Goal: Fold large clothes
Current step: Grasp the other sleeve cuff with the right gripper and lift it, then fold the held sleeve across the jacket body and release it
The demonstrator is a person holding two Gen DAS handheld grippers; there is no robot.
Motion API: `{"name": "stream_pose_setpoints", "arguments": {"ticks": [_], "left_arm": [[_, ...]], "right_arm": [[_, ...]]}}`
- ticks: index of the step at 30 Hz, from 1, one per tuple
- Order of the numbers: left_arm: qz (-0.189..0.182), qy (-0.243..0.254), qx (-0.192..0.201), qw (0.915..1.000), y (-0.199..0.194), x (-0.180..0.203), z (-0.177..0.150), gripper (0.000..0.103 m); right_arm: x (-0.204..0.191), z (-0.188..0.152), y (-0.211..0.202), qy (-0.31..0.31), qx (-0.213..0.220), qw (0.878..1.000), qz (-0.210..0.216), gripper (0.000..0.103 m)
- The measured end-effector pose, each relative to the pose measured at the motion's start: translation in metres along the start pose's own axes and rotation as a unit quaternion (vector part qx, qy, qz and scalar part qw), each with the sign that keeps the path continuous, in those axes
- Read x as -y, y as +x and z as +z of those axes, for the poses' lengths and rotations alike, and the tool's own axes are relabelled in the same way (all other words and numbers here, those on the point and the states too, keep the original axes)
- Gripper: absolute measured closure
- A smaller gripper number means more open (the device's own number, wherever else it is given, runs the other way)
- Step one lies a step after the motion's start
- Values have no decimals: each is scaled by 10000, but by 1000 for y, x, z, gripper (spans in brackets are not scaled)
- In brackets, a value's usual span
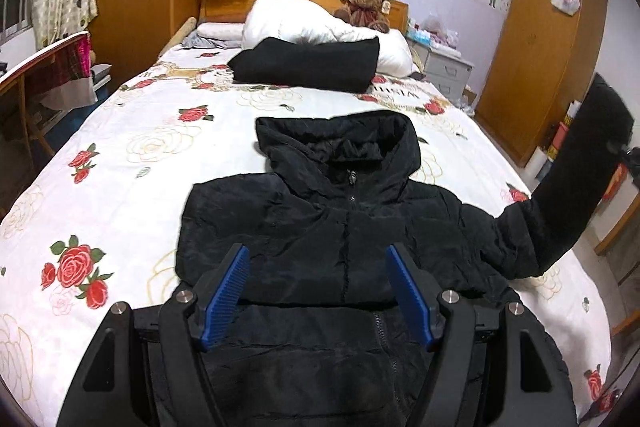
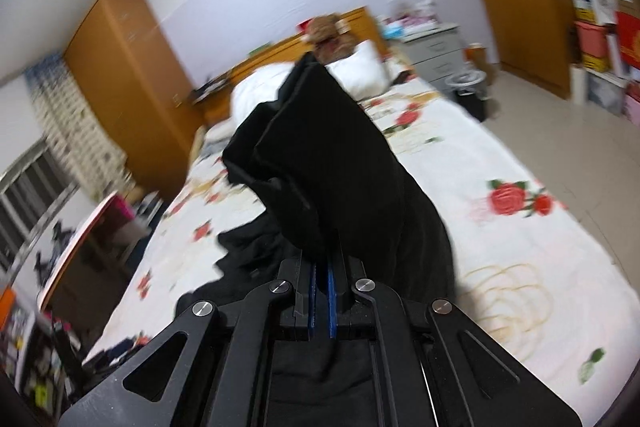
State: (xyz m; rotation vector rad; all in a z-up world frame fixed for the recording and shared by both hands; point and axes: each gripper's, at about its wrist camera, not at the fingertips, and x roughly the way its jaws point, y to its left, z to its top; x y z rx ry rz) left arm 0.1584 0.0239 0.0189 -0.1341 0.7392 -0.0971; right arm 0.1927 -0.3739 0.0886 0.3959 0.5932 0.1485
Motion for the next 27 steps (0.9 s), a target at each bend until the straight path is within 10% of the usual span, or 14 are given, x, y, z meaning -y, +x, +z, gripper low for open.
{"name": "stream_pose_setpoints", "arguments": {"ticks": [19, 24, 27], "left_arm": [[119, -621, -245, 9977, 26, -72, -17, 31], [-56, -776, -428, 9960, 40, -71, -17, 31], [-288, -871, -563, 9942, 49, -64, -13, 30]], "right_arm": [[-106, -147, 212, -391, -2494, 9661, 535, 94], [-100, -161, 210, -287, -2644, 9613, 716, 81], [-94, -145, 180, -164, -2373, 9648, 1118, 51]]}}
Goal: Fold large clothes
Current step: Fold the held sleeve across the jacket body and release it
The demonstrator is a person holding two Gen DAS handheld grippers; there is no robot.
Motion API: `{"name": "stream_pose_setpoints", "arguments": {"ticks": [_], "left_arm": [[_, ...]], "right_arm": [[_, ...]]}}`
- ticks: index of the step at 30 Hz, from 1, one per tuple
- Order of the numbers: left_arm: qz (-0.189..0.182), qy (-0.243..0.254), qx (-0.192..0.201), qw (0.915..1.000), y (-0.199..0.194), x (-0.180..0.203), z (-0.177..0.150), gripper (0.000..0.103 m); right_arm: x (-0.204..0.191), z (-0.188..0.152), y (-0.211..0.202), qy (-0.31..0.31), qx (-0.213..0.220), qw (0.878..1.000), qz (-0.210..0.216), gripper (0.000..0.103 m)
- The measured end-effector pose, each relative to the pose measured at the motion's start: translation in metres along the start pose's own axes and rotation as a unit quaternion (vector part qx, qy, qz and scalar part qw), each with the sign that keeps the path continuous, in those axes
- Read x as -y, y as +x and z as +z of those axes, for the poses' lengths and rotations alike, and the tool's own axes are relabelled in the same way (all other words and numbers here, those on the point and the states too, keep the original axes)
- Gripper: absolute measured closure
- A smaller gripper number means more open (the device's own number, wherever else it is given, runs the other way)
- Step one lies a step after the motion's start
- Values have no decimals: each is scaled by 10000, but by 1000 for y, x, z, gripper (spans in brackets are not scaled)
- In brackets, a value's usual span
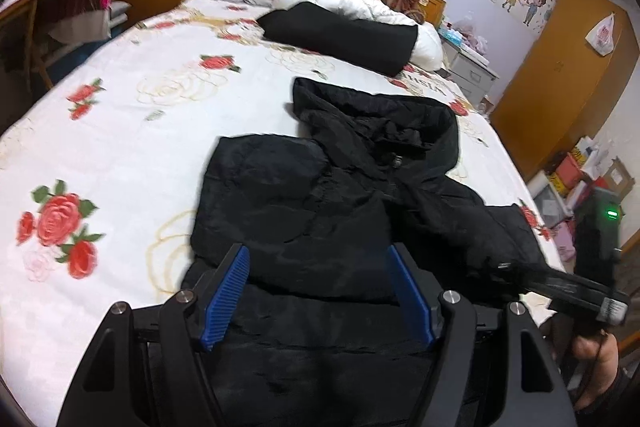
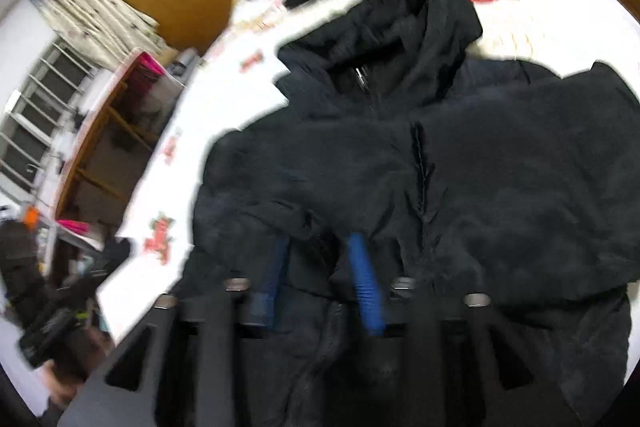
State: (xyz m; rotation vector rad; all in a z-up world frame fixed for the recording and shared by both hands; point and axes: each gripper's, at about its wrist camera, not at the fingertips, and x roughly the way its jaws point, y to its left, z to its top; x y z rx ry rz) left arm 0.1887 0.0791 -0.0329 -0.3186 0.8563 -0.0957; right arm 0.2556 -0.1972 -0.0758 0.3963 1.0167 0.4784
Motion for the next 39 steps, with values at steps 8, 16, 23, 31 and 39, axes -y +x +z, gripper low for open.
{"name": "stream_pose_setpoints", "arguments": {"ticks": [8, 16, 23, 31, 39], "left_arm": [[-547, 48, -609, 9966, 54, 46, 13, 23], [-495, 70, -1254, 9908, 129, 71, 3, 93], [-2, 572, -322, 9978, 89, 58, 14, 101], [447, 406, -725, 9955, 121, 15, 0, 100], [630, 271, -301, 9972, 81, 13, 14, 97]], "right_arm": [[32, 5, -89, 29, 710, 9975, -71, 45], [122, -3, -130, 802, 1107, 9829, -1233, 50], [136, 5, -117, 733, 1116, 9809, -1413, 76], [138, 0, -29, 425, 205, 9875, -1505, 76], [127, 9, -76, 333, 555, 9861, -1529, 76]]}}
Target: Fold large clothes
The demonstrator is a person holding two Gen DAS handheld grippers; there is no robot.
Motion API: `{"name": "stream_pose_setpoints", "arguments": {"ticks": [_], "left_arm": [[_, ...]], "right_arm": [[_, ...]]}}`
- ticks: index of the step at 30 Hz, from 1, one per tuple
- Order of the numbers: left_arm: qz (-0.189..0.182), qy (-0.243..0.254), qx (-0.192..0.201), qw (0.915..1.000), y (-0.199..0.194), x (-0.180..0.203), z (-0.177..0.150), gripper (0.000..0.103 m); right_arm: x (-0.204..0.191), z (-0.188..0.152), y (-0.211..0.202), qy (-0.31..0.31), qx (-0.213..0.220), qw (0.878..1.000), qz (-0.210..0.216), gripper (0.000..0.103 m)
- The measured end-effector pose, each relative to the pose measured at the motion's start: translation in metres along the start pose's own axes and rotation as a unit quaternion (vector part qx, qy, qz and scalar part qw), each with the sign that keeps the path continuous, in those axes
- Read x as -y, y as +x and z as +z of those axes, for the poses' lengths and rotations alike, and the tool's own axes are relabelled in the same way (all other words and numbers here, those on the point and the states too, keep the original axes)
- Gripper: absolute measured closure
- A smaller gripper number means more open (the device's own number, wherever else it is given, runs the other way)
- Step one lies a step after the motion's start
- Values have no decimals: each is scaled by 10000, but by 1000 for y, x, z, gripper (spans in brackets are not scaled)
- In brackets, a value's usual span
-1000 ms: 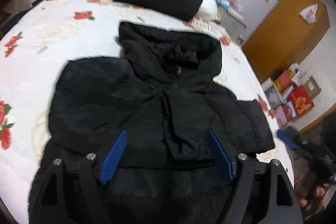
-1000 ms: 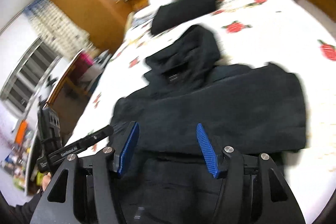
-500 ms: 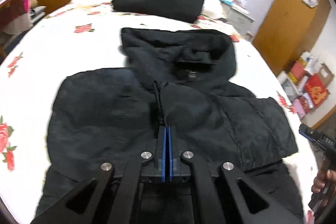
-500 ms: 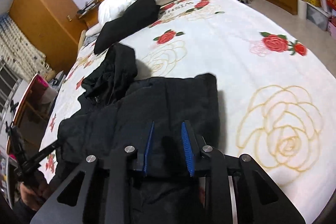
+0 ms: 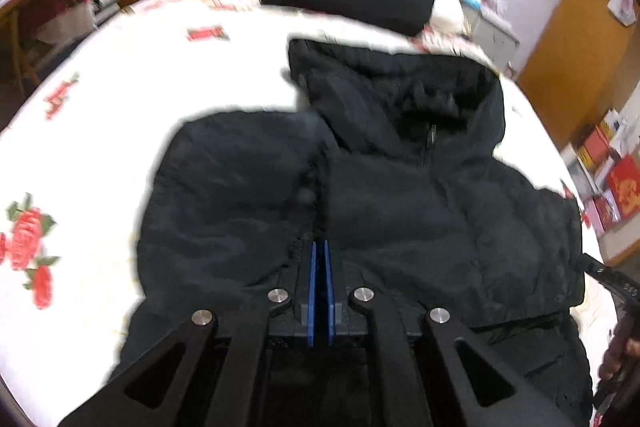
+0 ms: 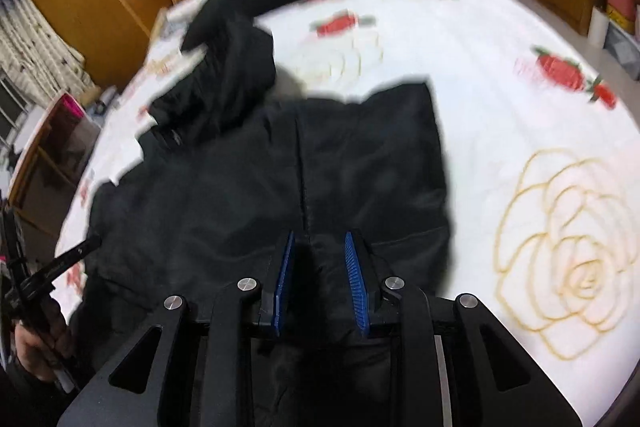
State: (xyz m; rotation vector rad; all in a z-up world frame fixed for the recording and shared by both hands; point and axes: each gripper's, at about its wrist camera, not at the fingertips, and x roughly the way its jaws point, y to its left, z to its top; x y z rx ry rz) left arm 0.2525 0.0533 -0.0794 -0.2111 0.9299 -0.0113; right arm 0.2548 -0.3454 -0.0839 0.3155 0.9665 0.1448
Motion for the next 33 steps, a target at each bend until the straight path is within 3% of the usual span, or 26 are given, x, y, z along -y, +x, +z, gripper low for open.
{"name": "stream_pose_setpoints", "arguments": {"ticks": [4, 6, 8, 12, 15, 21, 28, 30, 33], "left_arm": [[-194, 19, 336, 9992, -21, 6, 17, 97], [-254, 401, 457, 9978, -19, 27, 26, 96], [-220, 758, 418, 9960, -3, 44, 29, 95], [176, 996, -161, 9947, 65, 49, 23, 95], [253, 1061, -145, 9939, 86, 45, 15, 95], [271, 1082, -176, 9936, 80, 45, 18, 95], [116, 1023, 340, 9941, 11, 20, 9, 95], [280, 964, 228, 9947, 16, 4, 2, 95], [345, 518, -262, 9977, 39, -21, -6, 95]], "right_arm": [[9, 18, -19, -37, 347, 9993, -138, 76], [11, 25, -15, -25, 347, 9992, -218, 76], [14, 33, -3, -26, 308, 9990, -328, 76], [24, 38, 36, 6, 40, 9982, -593, 76], [30, 30, 59, 55, -202, 9979, -614, 76], [27, 30, 61, -13, -218, 9972, -721, 76], [3, 13, -13, -260, 315, 9988, -276, 76], [-2, 3, -12, -338, 210, 9990, -215, 76], [-4, -8, 16, -344, -187, 9988, -300, 76]]}}
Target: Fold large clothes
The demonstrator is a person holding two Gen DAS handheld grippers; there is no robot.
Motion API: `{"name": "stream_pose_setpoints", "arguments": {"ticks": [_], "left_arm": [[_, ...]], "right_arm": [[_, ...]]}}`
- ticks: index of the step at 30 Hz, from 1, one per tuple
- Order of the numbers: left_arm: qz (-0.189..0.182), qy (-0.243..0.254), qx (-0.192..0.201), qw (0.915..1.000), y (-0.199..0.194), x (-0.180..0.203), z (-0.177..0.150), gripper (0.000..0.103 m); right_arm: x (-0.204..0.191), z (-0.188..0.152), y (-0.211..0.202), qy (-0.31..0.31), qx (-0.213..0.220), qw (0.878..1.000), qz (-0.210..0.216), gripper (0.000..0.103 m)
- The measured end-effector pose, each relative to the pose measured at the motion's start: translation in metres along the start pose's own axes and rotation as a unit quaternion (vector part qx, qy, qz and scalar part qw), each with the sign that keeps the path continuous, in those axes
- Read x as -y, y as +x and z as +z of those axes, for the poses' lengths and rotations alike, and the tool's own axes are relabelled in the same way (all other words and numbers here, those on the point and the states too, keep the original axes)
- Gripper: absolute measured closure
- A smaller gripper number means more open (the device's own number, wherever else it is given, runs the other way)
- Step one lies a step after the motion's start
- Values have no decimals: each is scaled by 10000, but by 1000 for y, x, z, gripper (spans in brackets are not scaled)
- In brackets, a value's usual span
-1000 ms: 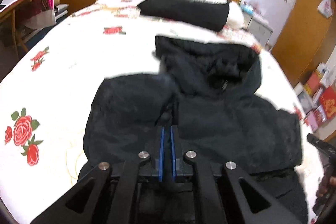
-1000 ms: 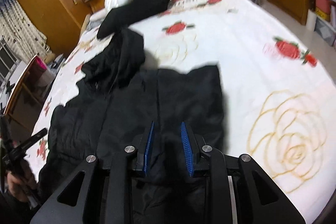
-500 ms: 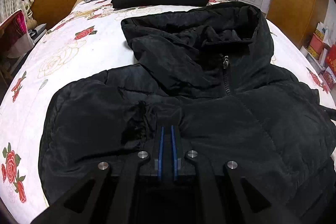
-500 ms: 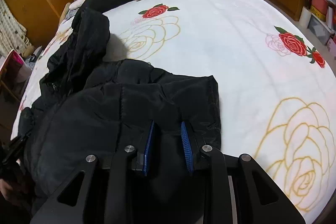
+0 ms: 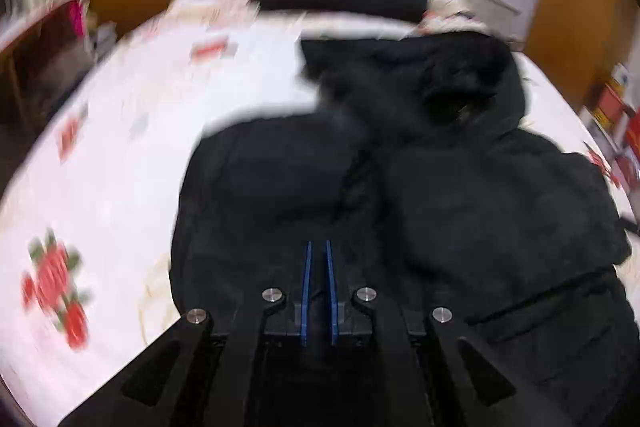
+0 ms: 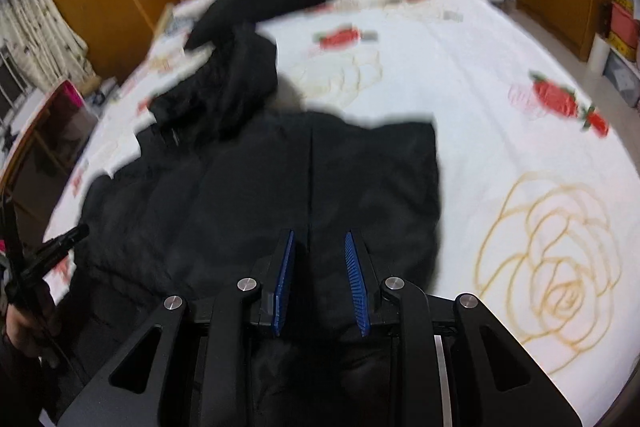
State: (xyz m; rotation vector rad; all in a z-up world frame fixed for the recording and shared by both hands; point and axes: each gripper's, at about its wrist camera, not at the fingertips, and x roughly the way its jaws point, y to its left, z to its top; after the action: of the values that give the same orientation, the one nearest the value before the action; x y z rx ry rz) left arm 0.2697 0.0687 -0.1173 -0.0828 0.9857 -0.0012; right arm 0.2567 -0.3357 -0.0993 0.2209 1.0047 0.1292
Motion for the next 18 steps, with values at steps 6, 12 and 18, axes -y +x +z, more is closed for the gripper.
{"name": "stream_pose_setpoints", "arguments": {"ticks": [6, 12, 18], "left_arm": [[-127, 17, -1, 9999, -5, -3, 1, 95], [-458, -49, 324, 9984, -47, -14, 13, 95], [-628, -138, 644, 9959, -76, -20, 41, 48]], "right_arm": [[-7, 3, 12, -114, -143, 9996, -205, 76], [-30, 13, -23, -281, 168, 9994, -59, 76], [-65, 33, -35, -517, 341, 9980, 129, 54]]}}
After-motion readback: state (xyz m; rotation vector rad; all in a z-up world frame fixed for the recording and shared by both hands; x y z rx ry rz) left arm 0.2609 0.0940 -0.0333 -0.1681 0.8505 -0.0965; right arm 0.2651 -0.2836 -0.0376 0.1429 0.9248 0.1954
